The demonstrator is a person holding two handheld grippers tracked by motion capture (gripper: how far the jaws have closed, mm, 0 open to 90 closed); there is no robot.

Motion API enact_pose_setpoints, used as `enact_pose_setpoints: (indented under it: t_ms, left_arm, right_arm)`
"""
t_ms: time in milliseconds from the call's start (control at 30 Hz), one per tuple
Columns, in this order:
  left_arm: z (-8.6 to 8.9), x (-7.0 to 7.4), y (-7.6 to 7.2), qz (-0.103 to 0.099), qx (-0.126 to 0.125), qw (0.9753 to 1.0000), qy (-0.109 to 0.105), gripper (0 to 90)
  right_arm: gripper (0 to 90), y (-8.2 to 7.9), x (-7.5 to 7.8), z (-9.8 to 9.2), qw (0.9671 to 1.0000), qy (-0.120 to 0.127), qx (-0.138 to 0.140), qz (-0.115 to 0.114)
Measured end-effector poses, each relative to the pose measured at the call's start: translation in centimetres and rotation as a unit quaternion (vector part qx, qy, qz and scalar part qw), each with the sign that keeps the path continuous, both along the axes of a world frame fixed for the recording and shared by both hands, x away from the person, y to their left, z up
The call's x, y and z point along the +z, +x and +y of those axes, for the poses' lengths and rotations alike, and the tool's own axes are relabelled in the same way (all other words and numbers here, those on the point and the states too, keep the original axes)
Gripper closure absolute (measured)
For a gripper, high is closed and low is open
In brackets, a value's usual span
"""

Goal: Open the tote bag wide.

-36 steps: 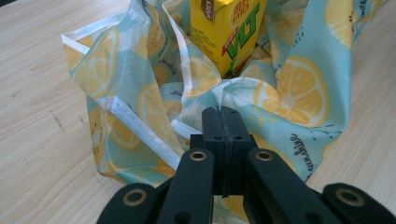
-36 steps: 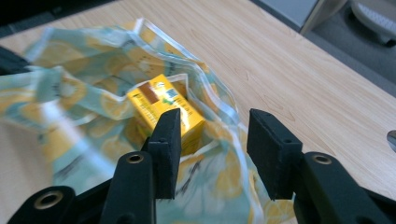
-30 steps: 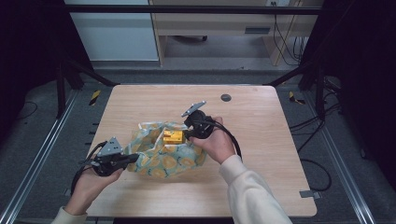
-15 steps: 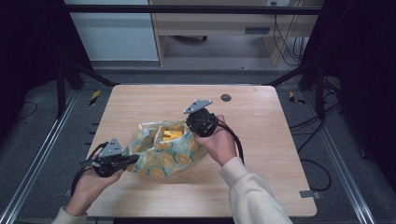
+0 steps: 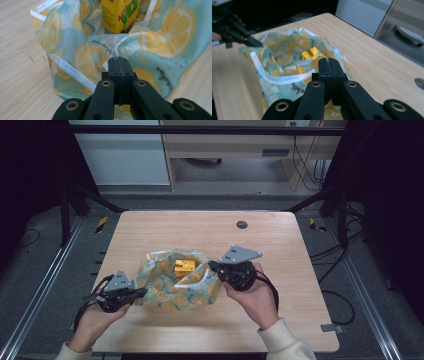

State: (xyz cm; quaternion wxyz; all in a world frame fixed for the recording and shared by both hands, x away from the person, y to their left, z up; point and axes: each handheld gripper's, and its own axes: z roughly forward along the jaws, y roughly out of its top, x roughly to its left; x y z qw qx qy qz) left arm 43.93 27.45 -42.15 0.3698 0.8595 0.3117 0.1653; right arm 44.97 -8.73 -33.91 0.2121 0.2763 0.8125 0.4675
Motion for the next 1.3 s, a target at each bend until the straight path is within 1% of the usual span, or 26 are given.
enact_pose_setpoints:
  t_ms: [100,200,233,267,467,533,667,800,867,967,1000,1067,1267,1300]
  left_arm:
    - [-0.2,-0.4,0.1,0.004,-0.001,1.0,0.005,90.0]
    - [-0.4,-0.6,0.1,0.007,-0.002,0.9999,0.008,90.0]
    - [-0.5,-0.6,0.0,0.006,-0.002,0.9999,0.01,90.0]
    - [-0.6,-0.7,0.0,0.006,-0.003,0.9999,0.011,90.0]
    - [-1.1,-1.2,0.1,0.012,-0.008,0.9997,0.018,90.0]
    - [-1.1,-1.2,0.0,0.01,-0.008,0.9997,0.023,90.0]
    - [-0.9,-1.4,0.1,0.01,-0.007,0.9996,0.025,90.0]
    - [-0.8,-1.4,0.2,0.01,-0.003,0.9997,0.02,90.0]
    - [-0.8,-1.4,0.1,0.009,-0.003,0.9998,0.02,90.0]
    - [-0.9,-1.5,0.1,0.011,-0.005,0.9997,0.02,90.0]
    - [-0.9,-1.5,0.1,0.011,-0.005,0.9997,0.021,90.0]
    - [-1.0,-1.5,0.1,0.011,-0.006,0.9997,0.021,90.0]
    - [-1.0,-1.5,0.0,0.011,-0.007,0.9997,0.021,90.0]
    - [-1.0,-1.5,0.0,0.011,-0.007,0.9997,0.021,90.0]
  right_arm:
    - [90.0,-0.7,-1.2,-1.3,0.9999,-0.001,-0.009,0.011]
    - [90.0,-0.8,-2.3,-2.3,0.9996,-0.003,-0.017,0.021]
    - [90.0,-0.7,-3.1,-2.9,0.9992,-0.001,-0.022,0.034]
    - [90.0,-0.7,-3.1,-2.9,0.9992,-0.001,-0.022,0.034]
    - [90.0,-0.8,-5.5,-3.4,0.9979,-0.005,-0.023,0.061]
    - [90.0,-0.9,-5.6,-3.4,0.9978,-0.005,-0.023,0.061]
    - [90.0,-1.0,-6.1,-3.5,0.9973,-0.011,-0.022,0.069]
    - [90.0,-1.2,-6.5,-3.6,0.9969,-0.017,-0.02,0.074]
    - [90.0,-1.3,-6.8,-3.5,0.9966,-0.022,-0.017,0.077]
    - [89.1,-1.4,-7.1,-3.3,0.9961,-0.036,-0.013,0.08]
    - [87.7,-1.4,-7.2,-3.2,0.9958,-0.039,-0.012,0.082]
    - [82.2,-1.2,-7.2,-3.2,0.9956,-0.038,-0.015,0.084]
    - [68.9,-0.7,-6.1,-2.9,0.9963,-0.037,-0.018,0.075]
    - [65.4,-0.6,-5.8,-2.9,0.9964,-0.038,-0.018,0.073]
